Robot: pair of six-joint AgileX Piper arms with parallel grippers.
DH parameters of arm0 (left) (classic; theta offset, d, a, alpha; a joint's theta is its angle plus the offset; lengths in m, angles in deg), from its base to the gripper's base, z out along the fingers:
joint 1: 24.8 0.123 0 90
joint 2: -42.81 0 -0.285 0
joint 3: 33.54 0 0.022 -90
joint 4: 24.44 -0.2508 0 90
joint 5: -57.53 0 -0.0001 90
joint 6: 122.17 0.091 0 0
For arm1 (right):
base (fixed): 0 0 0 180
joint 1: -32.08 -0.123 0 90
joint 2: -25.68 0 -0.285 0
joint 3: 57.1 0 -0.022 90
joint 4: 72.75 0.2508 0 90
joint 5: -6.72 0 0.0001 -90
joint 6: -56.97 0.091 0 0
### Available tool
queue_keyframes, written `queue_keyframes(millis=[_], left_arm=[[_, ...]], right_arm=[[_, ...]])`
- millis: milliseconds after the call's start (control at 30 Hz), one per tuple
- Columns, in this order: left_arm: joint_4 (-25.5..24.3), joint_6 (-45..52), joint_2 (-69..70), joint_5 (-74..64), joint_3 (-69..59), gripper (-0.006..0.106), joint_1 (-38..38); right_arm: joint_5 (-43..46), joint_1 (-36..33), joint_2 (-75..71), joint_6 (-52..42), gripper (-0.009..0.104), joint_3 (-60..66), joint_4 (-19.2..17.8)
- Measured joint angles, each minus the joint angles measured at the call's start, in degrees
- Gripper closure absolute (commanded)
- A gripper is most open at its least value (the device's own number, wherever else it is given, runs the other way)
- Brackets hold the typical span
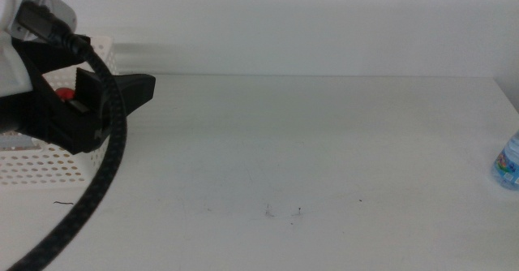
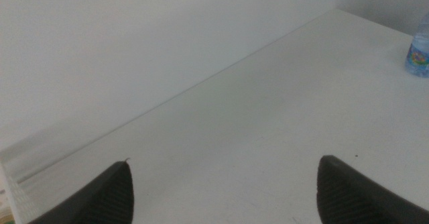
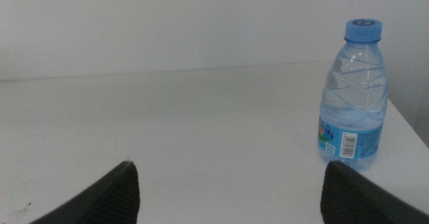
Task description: Use arms to grab the bottles and put them into the dustbin to the left of the table.
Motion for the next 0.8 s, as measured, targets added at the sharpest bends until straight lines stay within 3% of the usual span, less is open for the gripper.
queue_keyframes(millis=[400,800], left_arm=[[-2.23,0.0,0.0,3.66,-0.12,0.007,-7.78],[-5.34,0.0,0.0,3.76,-0.12,0.007,-8.22]], right_arm=[[0.0,0.0,0.0,0.0,0.008,0.0,0.0],[0.7,0.0,0.0,0.0,0.008,0.0,-1.17]])
